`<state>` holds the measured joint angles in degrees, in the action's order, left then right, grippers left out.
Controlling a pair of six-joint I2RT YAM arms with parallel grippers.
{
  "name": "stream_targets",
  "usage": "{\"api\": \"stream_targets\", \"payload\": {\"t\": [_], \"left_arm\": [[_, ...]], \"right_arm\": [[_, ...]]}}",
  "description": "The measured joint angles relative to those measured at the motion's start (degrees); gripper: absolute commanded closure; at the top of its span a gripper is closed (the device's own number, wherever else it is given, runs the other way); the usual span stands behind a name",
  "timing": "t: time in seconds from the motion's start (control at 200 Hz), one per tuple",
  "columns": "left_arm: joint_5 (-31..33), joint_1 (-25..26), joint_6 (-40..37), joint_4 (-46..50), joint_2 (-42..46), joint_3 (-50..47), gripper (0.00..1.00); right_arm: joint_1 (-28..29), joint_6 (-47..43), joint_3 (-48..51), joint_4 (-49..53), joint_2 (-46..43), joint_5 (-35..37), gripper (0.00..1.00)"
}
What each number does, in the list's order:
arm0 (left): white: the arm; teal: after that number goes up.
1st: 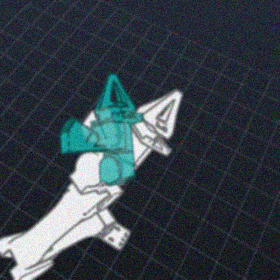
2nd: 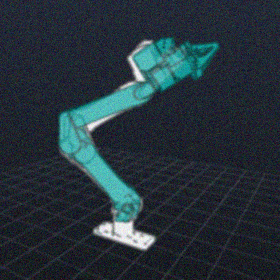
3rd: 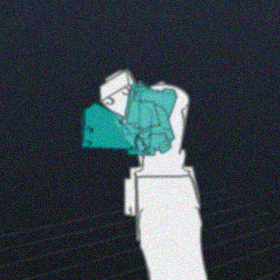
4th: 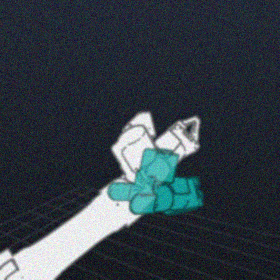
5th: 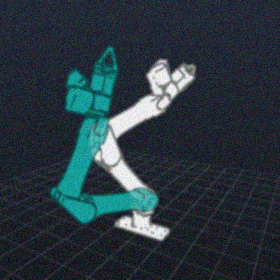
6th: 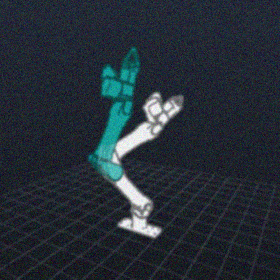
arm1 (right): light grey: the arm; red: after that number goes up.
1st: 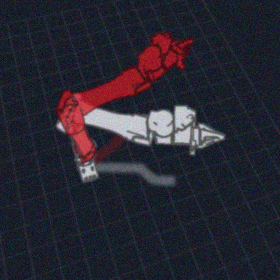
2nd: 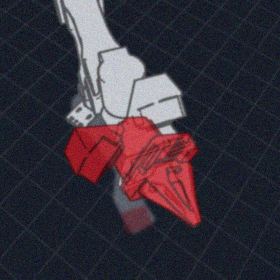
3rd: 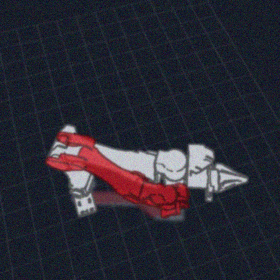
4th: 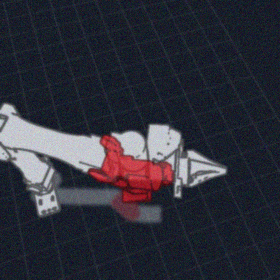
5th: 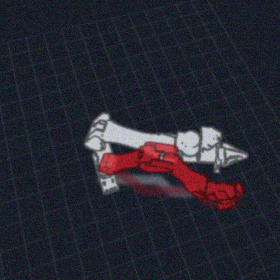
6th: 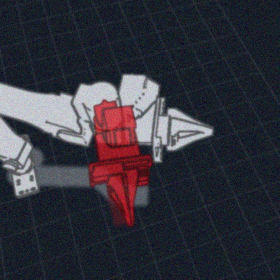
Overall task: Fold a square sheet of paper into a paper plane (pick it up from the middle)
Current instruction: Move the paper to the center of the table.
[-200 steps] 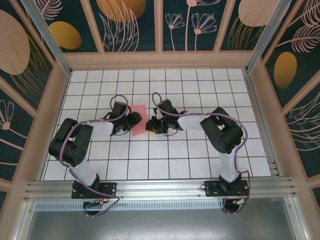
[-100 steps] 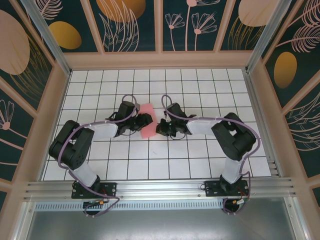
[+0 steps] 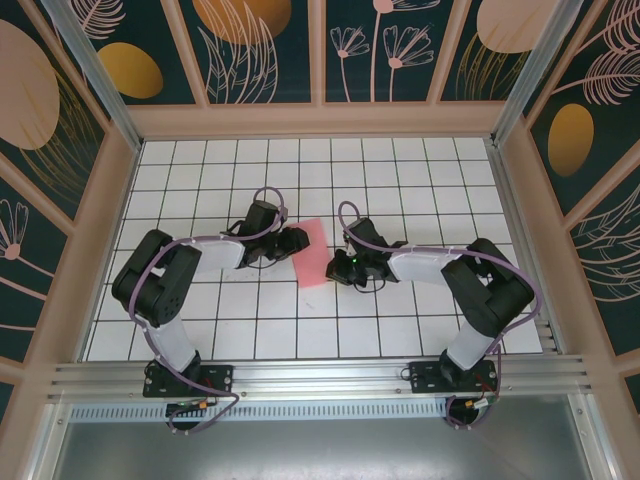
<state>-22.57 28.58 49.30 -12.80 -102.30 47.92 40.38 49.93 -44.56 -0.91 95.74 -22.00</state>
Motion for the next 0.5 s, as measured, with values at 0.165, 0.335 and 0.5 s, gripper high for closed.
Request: {"api": "stream_targets", "payload": {"t": [0.165,0.335,0.5], "left_arm": [[1.03,0.00,-0.70,0.94,-1.29,0.22,0.66],[1.60,0.00,-1.31,1.36,-1.70,0.44,0.66],[1.60,0.00,-1.51,1.49,-1.92,0.63,0.66]], "right_arm": [[-0.11,0.42,0.00,-0.70,-0.04,-0.20,0.82],[-0.44,1.18,0.39,-1.77,-0.92,-0.61,0.87],[-0.66,1.64,0.37,-3.39,-1.01,-1.79,0.91]]}}
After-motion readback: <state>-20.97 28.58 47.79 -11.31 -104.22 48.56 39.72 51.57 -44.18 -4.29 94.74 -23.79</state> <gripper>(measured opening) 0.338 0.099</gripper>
